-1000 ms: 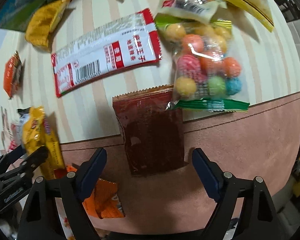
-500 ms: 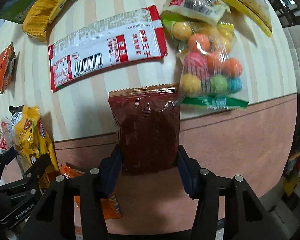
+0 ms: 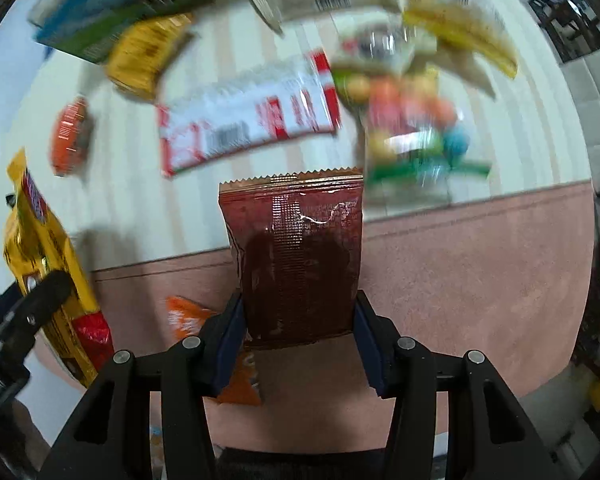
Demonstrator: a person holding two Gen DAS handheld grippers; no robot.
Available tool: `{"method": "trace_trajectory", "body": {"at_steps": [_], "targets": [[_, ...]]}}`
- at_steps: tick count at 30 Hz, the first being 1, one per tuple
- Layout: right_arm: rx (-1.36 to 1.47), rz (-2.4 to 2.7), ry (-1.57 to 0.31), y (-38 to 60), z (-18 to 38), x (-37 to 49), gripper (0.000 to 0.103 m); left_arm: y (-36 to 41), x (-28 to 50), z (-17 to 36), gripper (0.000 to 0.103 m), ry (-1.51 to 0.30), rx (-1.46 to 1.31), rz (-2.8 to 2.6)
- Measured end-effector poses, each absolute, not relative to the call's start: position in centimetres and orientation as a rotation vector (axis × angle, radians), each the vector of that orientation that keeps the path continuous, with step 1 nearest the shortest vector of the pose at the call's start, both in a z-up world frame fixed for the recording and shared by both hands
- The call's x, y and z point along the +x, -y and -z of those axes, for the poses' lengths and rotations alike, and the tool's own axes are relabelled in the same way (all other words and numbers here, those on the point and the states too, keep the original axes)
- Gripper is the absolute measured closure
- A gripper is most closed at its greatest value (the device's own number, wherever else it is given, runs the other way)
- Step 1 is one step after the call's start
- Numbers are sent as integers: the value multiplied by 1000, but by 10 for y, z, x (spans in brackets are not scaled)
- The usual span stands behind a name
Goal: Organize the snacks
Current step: 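Carry both packets into the cardboard box and open both tools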
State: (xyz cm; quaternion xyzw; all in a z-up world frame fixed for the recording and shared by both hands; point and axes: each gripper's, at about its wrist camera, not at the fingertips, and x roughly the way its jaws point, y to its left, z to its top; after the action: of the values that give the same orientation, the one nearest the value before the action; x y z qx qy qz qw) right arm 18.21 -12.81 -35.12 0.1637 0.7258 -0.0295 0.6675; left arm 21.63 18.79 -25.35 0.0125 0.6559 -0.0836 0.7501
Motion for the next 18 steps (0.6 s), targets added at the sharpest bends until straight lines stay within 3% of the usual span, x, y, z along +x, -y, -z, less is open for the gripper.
{"method": "trace_trajectory", "body": {"at_steps": [10, 15, 18], "targets": [[420, -79, -1457, 184, 244, 239, 49, -165, 282, 117, 19, -1332, -75, 200], [451, -121, -1370, 200, 207, 320, 49, -149, 354, 92, 19, -1299, -73, 195], [434, -119, -1335, 205, 203, 383, 49, -142, 399, 104, 19, -1317, -89, 178]]}}
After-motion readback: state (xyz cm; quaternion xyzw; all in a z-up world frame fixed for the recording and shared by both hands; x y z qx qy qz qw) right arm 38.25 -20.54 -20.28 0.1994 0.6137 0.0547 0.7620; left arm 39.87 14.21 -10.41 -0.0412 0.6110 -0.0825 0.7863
